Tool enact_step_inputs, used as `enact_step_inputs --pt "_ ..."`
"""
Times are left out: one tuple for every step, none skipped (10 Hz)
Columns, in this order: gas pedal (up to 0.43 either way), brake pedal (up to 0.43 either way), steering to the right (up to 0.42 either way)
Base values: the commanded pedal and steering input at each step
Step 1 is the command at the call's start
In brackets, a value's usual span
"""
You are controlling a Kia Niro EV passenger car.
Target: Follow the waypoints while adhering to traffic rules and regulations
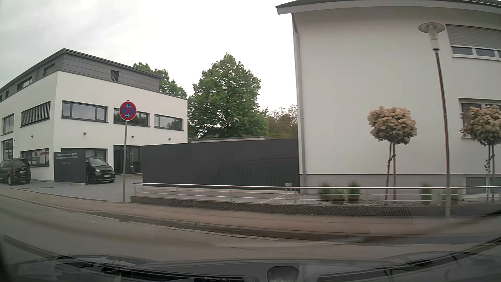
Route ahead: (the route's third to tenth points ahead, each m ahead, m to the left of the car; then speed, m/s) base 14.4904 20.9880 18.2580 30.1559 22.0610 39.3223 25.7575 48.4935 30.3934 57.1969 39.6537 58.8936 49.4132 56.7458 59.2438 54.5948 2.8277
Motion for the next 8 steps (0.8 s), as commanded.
enact_step_inputs --pt "0.157 0.0 -0.691" --pt "0.157 0.0 -0.68" --pt "0.157 0.0 -0.666" --pt "0.157 0.0 -0.657" --pt "0.157 0.0 -0.645" --pt "0.157 0.0 -0.633" --pt "0.157 0.0 -0.616" --pt "0.15 0.0 -0.6"
